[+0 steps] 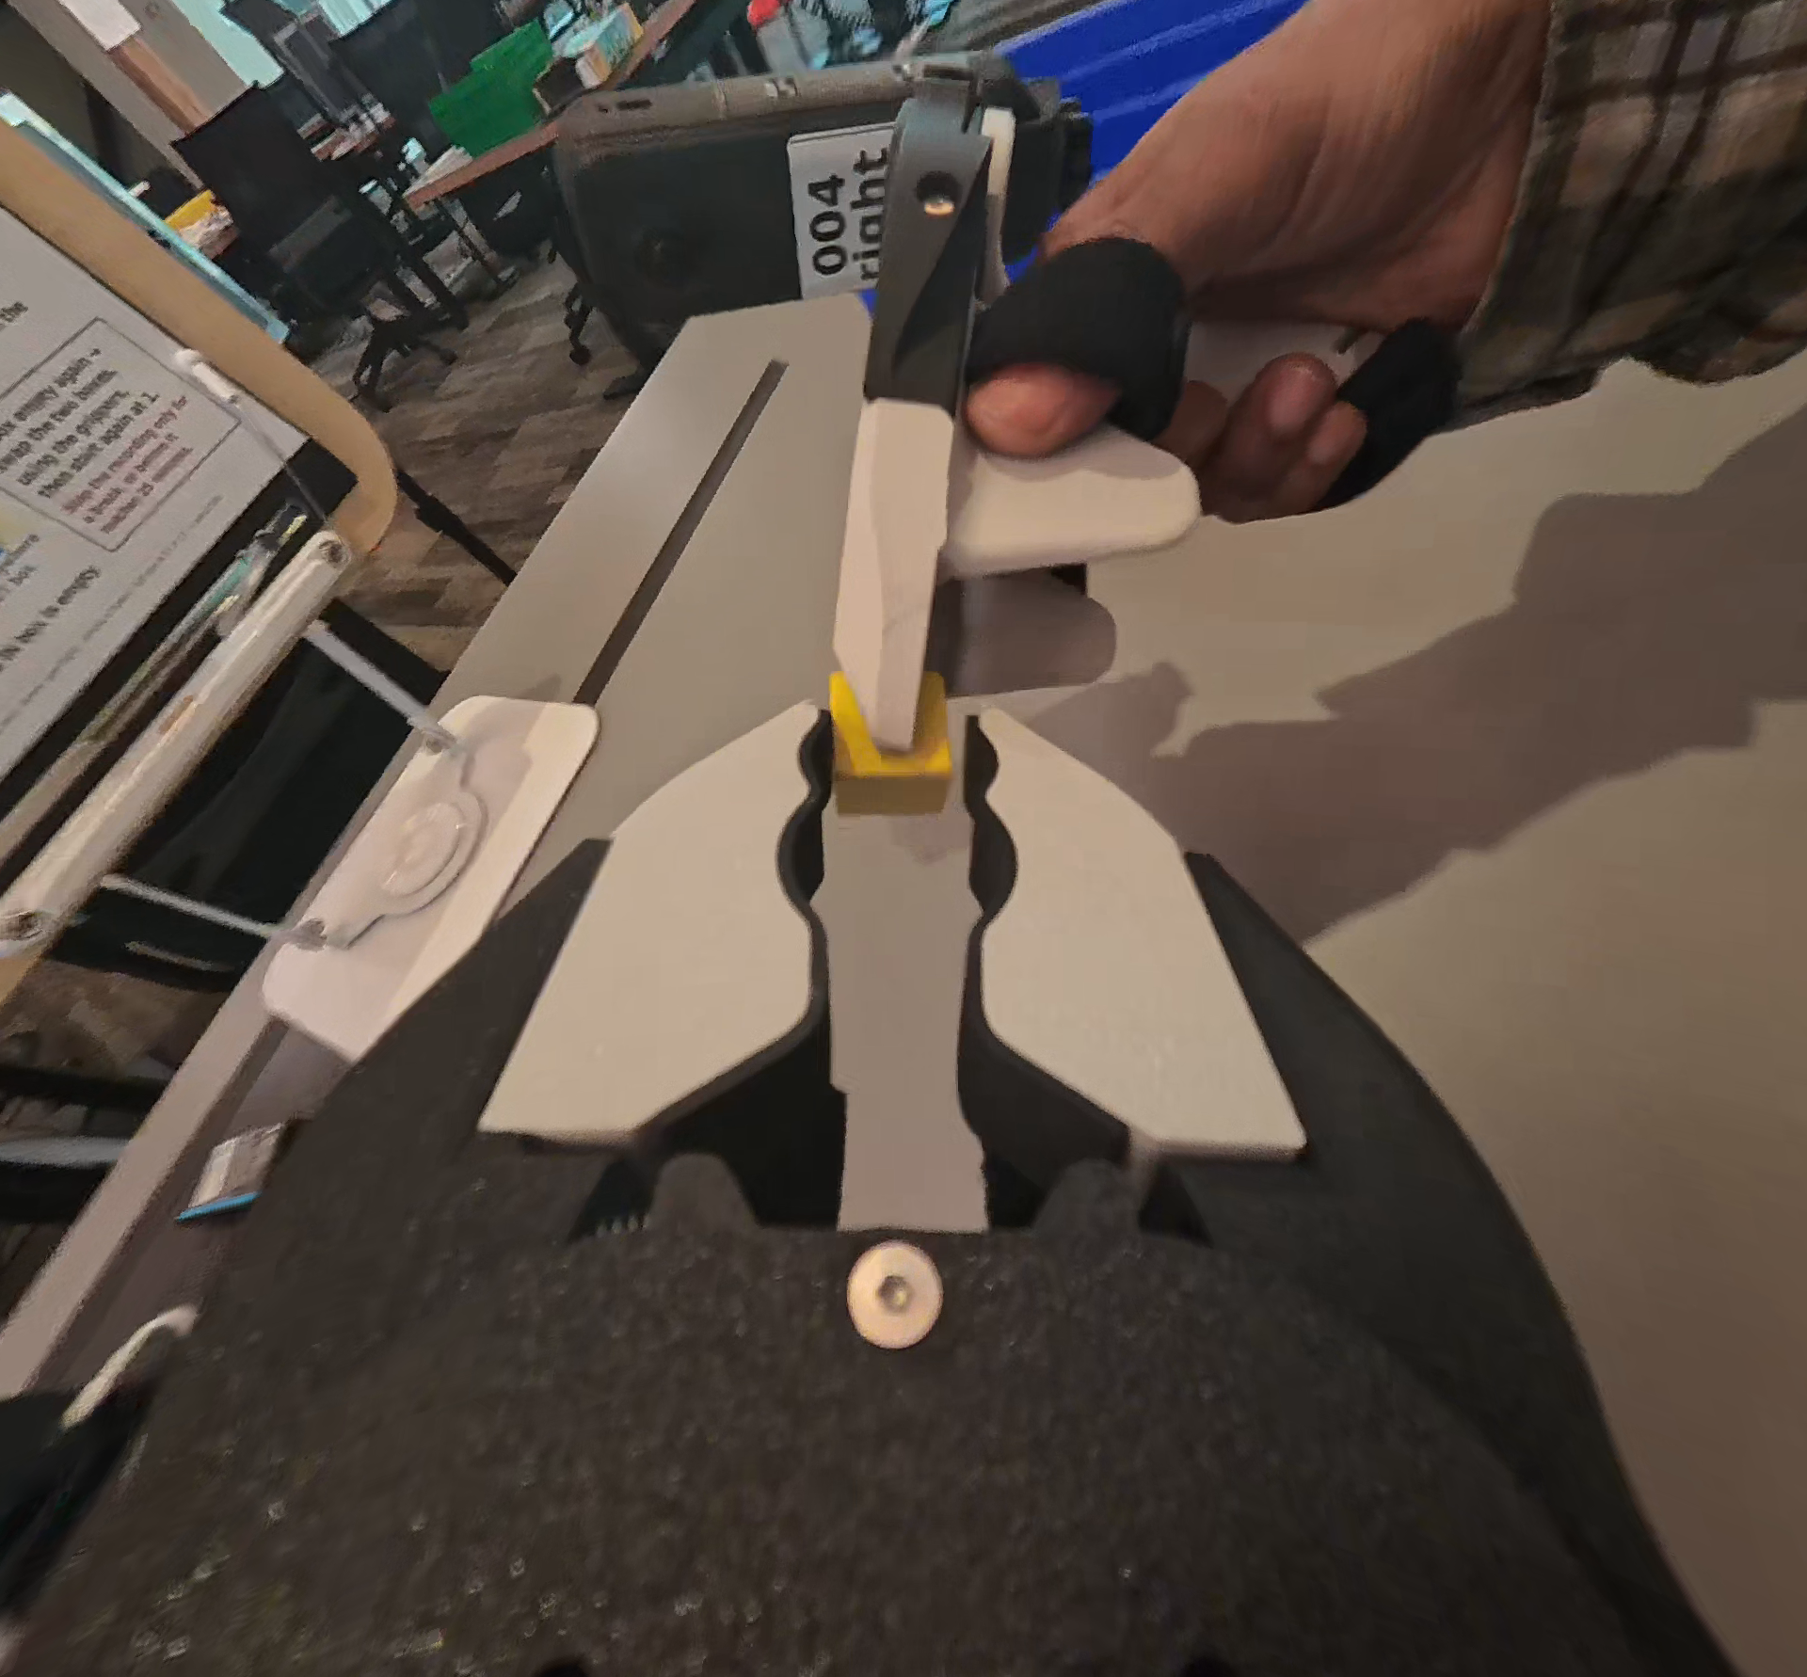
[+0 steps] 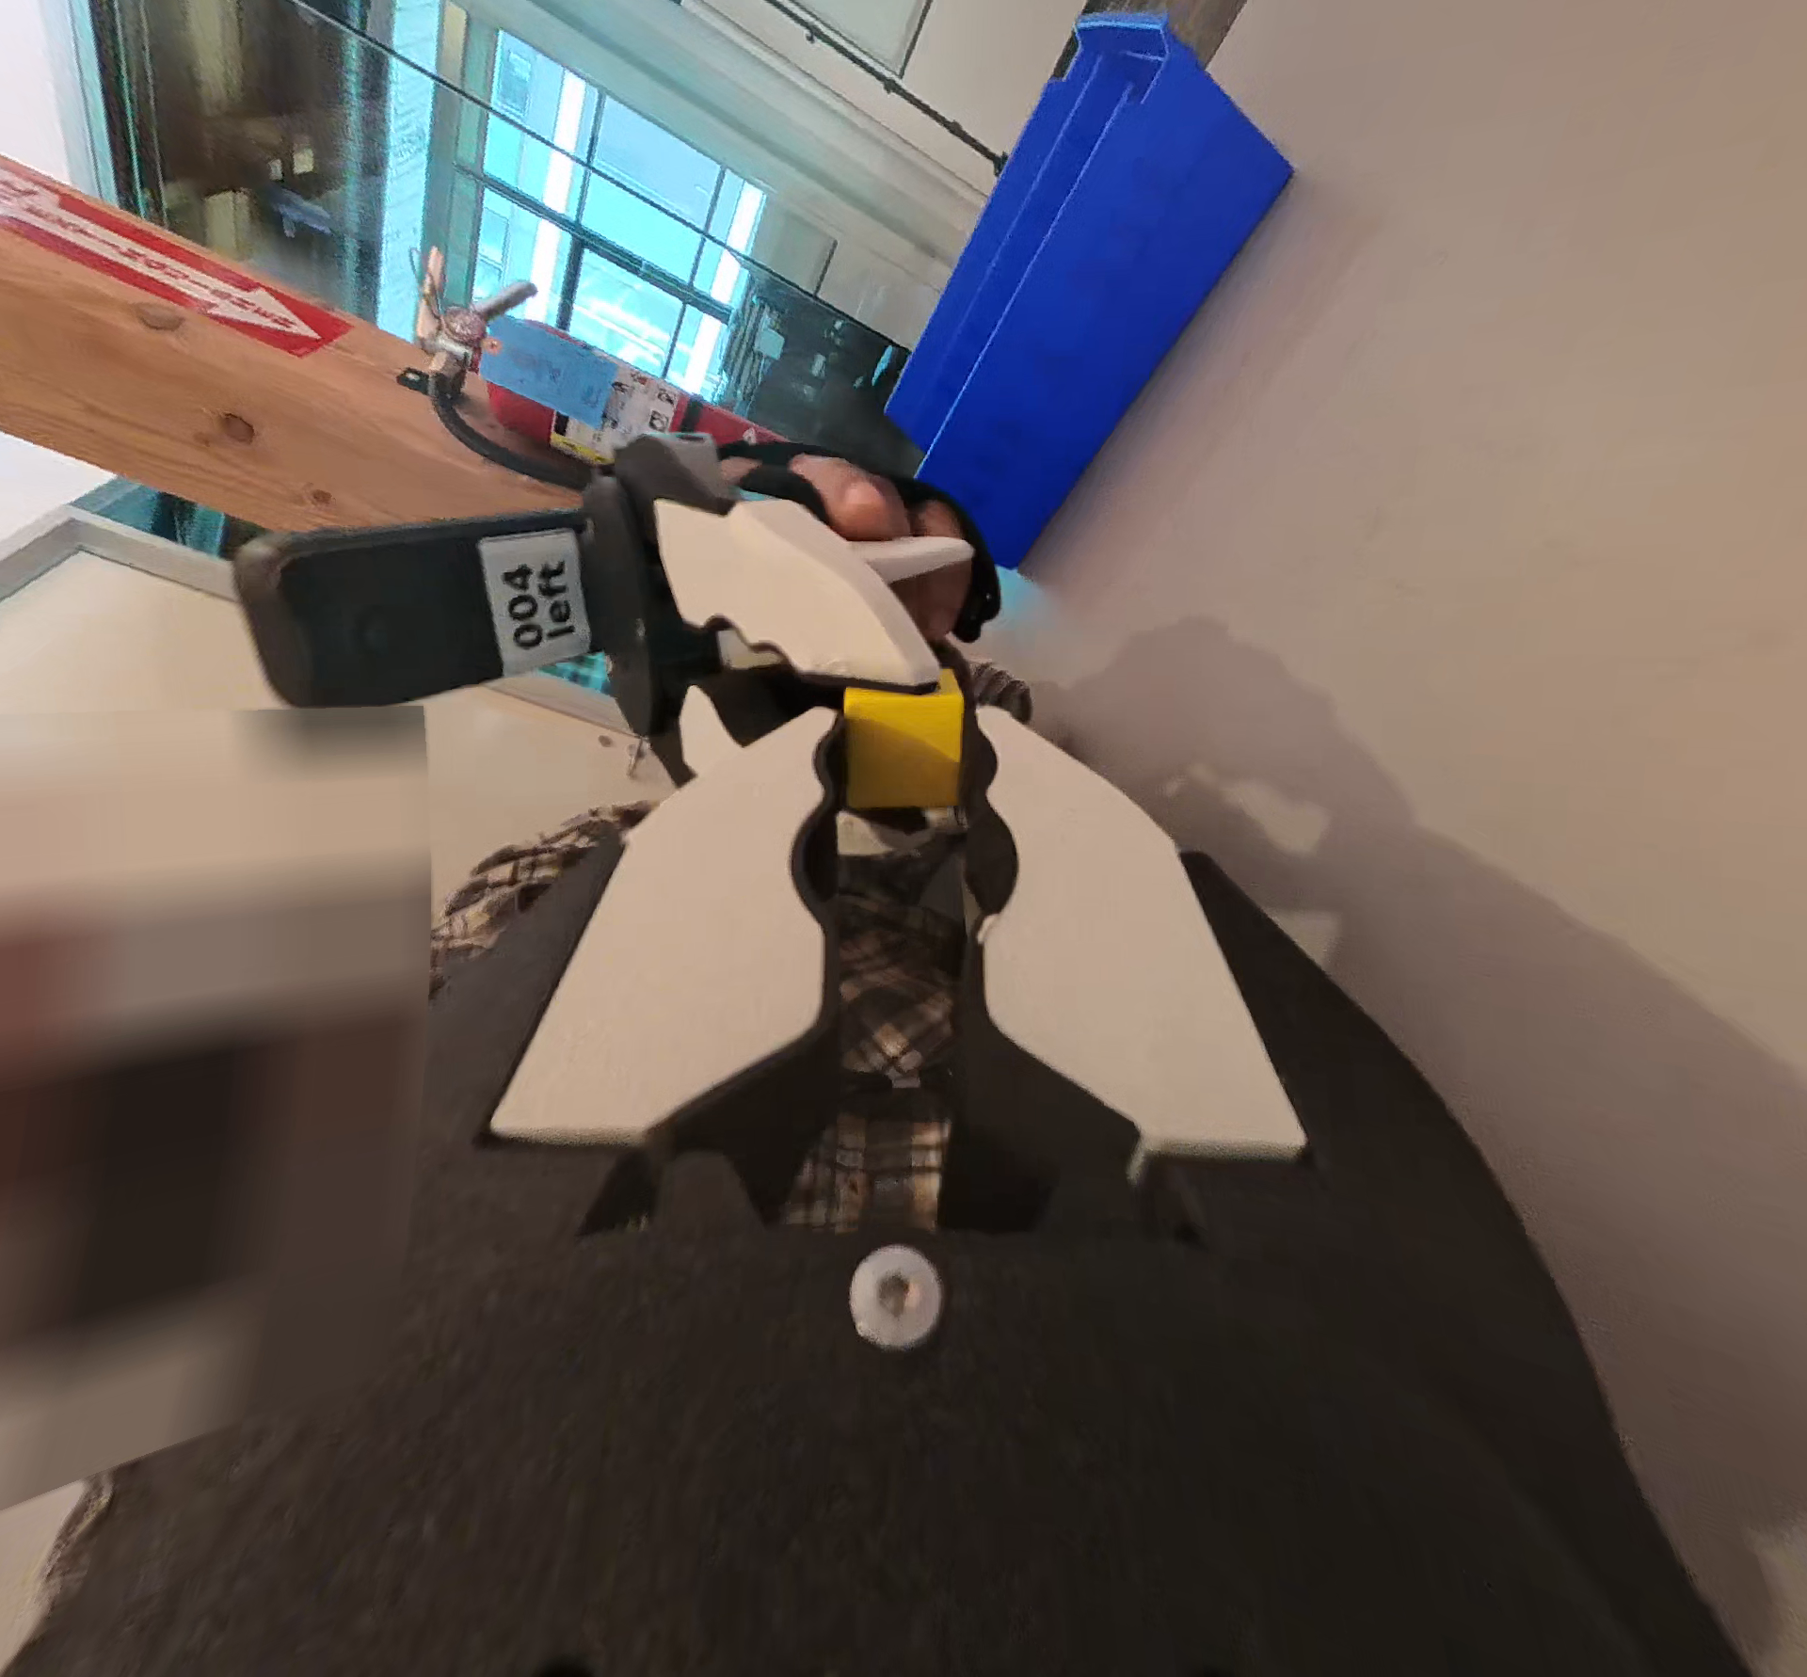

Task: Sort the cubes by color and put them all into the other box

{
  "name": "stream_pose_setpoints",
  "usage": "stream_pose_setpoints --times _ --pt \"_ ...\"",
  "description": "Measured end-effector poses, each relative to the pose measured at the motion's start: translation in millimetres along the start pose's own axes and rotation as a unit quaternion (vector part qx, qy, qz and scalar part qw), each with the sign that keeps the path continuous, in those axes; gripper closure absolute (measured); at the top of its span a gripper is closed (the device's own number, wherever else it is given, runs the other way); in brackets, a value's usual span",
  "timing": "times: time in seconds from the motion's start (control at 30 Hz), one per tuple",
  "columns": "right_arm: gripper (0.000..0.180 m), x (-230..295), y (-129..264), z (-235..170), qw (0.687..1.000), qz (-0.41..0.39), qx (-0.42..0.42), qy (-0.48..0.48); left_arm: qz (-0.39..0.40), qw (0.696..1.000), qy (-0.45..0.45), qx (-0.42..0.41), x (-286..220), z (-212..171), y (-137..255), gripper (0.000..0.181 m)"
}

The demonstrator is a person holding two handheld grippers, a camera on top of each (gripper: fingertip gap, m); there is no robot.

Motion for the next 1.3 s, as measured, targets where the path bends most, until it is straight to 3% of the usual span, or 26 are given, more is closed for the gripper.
stream_pose_setpoints --times 0.1,0.2,0.27,0.37,0.4,0.47,0.7,0.87,0.97,1.13,1.3 --pt "0.158 5.2 45.5 10.2 0.999 -0.031 -0.029 0.018 -0.05 0.995 0.073 -0.045 -7.0 0.4 -4.5 0.127" --pt "0.158 -2.3 139.7 30.4 0.978 -0.186 -0.075 0.058 -0.097 0.983 0.141 -0.074 -12.8 -12.8 -12.1 0.1" --pt "0.158 -8.7 219.6 42.0 0.942 -0.31 -0.114 0.068 -0.119 0.974 0.173 -0.081 -16.9 -23.5 -17.3 0.092" --pt "0.158 -17.5 337.8 47.8 0.856 -0.486 -0.162 0.067 -0.143 0.969 0.186 -0.082 -25.3 -32.4 -22.2 0.091" --pt "0.158 -21.9 368.9 46.1 0.832 -0.526 -0.168 0.061 -0.145 0.969 0.181 -0.081 -27.5 -34.6 -23.8 0.092" --pt "0.158 -37.5 408.3 38.8 0.812 -0.555 -0.176 0.028 -0.15 0.971 0.171 -0.076 -32.1 -37.6 -27.8 0.094" --pt "0.158 -126.4 413.1 12.1 0.837 -0.531 -0.123 -0.058 -0.161 0.974 0.152 -0.053 -44.0 -49.5 -41.5 0.103" --pt "0.157 -150.5 401.5 9.2 0.85 -0.515 -0.101 -0.057 -0.166 0.974 0.144 -0.056 -46.7 -51.0 -41.9 0.109" --pt "0.125 -148.7 402.0 10.2 0.846 -0.522 -0.089 -0.055 -0.166 0.974 0.142 -0.054 -47.1 -52.2 -41.7 0.109" --pt "0.106 -100.5 424.8 14.8 0.817 -0.57 -0.085 -0.028 -0.159 0.978 0.128 -0.052 -48.4 -51.7 -40.1 0.11" --pt "0.097 -27.9 486.3 8.9 0.743 -0.662 -0.093 -0.026 -0.153 0.981 0.114 -0.045 -50.3 -52.2 -40.0 0.11"
Point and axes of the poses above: each gripper's, where its closed fingertips meet, y back along the fingers, z out of its top, x = y × z across the jaws, the point moved 4 cm from there along y, back along the fingers, and after that the axes turned 4 degrees about z, right-handed, at the moved point
